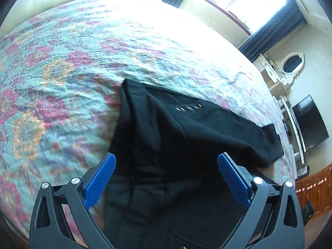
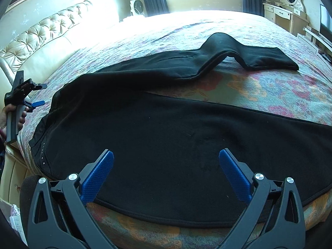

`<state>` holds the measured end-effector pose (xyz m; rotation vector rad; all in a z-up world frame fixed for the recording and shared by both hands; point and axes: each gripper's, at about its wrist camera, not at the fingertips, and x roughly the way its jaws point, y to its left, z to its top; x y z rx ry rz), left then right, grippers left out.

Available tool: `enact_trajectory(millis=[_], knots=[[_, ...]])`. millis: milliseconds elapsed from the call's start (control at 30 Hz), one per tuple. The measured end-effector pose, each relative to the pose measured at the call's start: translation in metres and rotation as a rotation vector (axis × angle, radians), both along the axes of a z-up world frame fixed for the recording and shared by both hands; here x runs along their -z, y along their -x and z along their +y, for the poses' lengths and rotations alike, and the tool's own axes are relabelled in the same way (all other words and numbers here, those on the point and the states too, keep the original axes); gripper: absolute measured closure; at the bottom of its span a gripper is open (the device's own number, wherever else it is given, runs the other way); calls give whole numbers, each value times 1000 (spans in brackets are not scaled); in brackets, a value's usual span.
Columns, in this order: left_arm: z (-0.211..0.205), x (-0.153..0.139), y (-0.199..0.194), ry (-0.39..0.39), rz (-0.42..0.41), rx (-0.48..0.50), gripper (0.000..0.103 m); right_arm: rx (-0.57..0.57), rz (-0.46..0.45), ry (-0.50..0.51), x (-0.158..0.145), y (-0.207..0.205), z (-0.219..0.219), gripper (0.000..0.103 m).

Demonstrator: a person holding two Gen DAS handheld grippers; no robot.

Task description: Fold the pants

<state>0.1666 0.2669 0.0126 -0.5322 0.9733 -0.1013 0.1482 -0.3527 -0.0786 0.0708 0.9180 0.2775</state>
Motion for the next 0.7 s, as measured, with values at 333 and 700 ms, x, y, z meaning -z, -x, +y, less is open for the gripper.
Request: enact_trajectory(millis=[333, 700], knots=[[44, 48, -81, 209, 27, 11, 5, -59, 41, -14, 8, -34, 18, 2], [18, 64, -117, 135, 86, 133, 90, -352, -18, -108, -27, -180, 1, 2]])
